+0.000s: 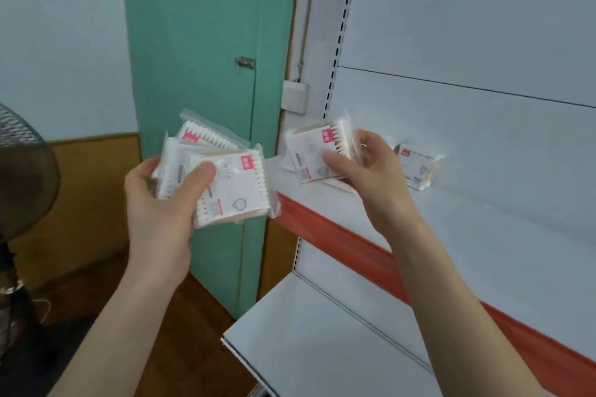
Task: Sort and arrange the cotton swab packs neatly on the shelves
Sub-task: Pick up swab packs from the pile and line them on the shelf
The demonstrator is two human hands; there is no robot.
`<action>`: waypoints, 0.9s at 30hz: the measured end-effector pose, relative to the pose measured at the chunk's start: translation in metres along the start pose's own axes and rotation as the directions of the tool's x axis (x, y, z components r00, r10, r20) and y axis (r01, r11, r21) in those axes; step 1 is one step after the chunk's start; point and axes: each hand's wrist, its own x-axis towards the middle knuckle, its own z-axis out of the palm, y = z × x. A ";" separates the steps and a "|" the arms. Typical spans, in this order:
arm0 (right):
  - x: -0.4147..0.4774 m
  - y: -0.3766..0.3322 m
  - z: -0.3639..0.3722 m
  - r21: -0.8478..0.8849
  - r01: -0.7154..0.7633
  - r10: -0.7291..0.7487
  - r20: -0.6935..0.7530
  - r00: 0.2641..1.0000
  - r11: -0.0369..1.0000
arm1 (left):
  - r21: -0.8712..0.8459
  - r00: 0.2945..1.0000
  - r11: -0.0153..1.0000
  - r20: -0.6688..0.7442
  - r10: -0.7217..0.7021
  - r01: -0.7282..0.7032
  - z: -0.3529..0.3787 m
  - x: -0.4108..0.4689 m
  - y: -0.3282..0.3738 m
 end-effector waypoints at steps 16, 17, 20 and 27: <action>0.060 0.012 -0.128 -0.718 -0.342 -0.108 -0.501 0.859 0.606 | -0.104 0.892 0.959 0.406 -0.200 0.262 0.067 0.069 -0.041; 0.072 0.016 -0.129 -0.749 -0.342 -0.091 -0.470 0.878 0.568 | -0.109 0.893 0.960 0.406 -0.194 0.258 0.068 0.069 -0.041; 0.103 0.030 -0.127 -0.820 -0.337 -0.025 -0.392 0.920 0.462 | -0.115 0.906 0.967 0.391 -0.165 0.225 0.069 0.070 -0.041; 0.112 0.051 -0.127 -0.939 -0.297 0.057 -0.291 0.955 0.176 | -0.139 0.905 0.969 0.403 -0.135 0.206 0.078 0.065 -0.044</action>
